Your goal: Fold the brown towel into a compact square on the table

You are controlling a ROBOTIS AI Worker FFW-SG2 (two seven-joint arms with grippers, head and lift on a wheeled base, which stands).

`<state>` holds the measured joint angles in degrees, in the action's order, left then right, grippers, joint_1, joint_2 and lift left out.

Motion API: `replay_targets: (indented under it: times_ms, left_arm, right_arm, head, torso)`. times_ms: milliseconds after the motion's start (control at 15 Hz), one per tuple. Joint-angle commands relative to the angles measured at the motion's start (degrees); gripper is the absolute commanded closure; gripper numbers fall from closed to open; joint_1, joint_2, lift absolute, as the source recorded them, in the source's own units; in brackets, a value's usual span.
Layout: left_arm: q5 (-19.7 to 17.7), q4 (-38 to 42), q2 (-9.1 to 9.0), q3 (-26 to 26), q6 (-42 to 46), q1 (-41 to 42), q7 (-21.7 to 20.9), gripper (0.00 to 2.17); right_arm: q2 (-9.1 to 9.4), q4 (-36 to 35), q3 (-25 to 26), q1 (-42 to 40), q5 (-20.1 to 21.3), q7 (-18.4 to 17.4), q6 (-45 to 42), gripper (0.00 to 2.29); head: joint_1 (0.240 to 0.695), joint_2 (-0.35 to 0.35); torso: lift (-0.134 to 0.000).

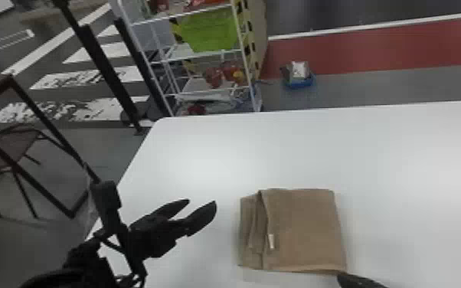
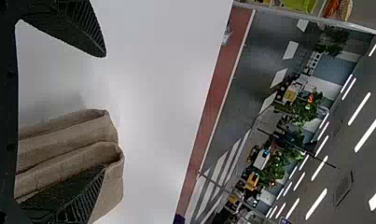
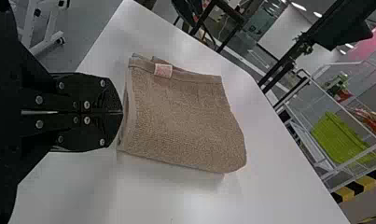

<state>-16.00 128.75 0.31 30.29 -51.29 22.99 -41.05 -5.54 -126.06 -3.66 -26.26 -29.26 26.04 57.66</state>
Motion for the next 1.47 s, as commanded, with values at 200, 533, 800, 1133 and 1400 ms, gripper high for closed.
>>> replay_targets:
  times_ms: [200,533,800,1133,1400]
  left_arm:
    - [-0.44,0.36,-0.04,0.56,0.0,0.57,-0.44,0.03]
    - [-0.88,0.62,-0.22,0.65,0.17,1.44,-1.05,0.03]
    - [-1.14,1.24,-0.31,0.47,1.4,2.59,-1.23,0.03]
    - [-2.02,0.62,-0.31,0.3,2.64,2.68,-1.49,0.03]
    - [-2.37,-0.34,-0.13,0.21,2.99,1.53,-1.49,0.03]
  right_arm:
    - [0.18,4.41,-2.32,2.96,0.7,-1.35,-0.57,1.48]
    - [0.18,7.31,-2.41,4.99,0.96,-3.19,-8.48,1.48]
    - [0.18,11.09,-3.37,7.71,0.96,-5.92,-15.69,1.48]
    - [0.18,19.27,-3.46,18.52,2.81,-8.47,-14.81,1.48]
    - [0.09,27.79,-3.55,26.78,3.07,-3.9,-15.34,1.48]
  head:
    - [0.695,0.35]
    - [0.695,0.35]
    - [0.695,0.35]
    - [0.695,0.35]
    - [0.695,0.316]
  torso:
    - [-0.123]
    - [-0.123]
    - [-0.123]
    - [-0.123]
    - [-0.123]
